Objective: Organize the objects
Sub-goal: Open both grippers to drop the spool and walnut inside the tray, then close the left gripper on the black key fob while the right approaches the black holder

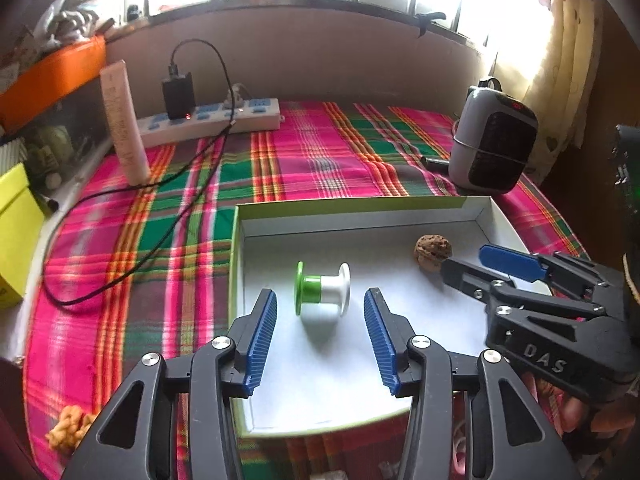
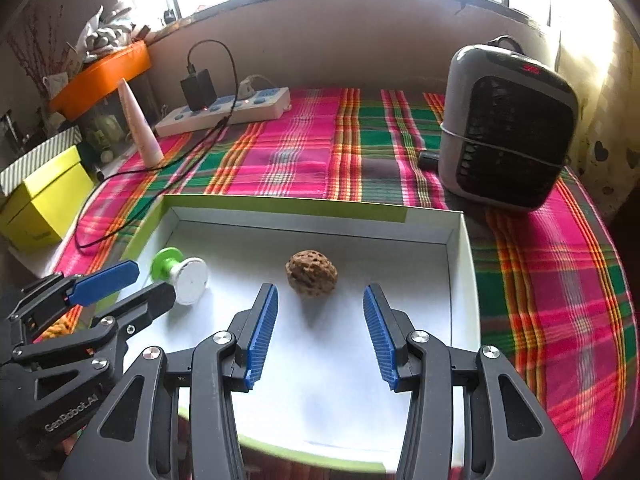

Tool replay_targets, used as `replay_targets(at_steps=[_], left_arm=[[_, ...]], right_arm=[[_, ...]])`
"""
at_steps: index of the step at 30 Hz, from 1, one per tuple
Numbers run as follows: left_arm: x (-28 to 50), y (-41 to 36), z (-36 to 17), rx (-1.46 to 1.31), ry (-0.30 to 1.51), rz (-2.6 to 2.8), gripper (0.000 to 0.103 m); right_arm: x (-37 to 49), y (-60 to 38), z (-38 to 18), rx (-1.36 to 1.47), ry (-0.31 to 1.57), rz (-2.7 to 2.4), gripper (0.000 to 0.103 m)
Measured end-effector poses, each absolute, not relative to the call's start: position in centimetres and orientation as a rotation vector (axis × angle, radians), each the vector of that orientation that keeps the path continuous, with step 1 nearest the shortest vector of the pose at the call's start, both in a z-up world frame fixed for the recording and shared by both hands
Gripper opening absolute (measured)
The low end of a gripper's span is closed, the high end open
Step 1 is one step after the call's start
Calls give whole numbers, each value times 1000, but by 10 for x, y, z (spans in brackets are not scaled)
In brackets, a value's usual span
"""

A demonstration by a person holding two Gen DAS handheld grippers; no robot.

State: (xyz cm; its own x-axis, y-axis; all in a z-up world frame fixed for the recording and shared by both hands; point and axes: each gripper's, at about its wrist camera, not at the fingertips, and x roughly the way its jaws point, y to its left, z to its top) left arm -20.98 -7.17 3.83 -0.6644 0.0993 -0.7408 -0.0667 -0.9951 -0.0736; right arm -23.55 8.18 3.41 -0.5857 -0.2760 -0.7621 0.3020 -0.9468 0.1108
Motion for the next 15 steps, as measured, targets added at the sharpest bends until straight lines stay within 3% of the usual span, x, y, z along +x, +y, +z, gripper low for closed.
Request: replay_targets(at_steps=[15], left_arm=[[-161,-69,53,-1179,-87,2823,44]], right_arm=[[-186,84,47,1142,21,-2537,46]])
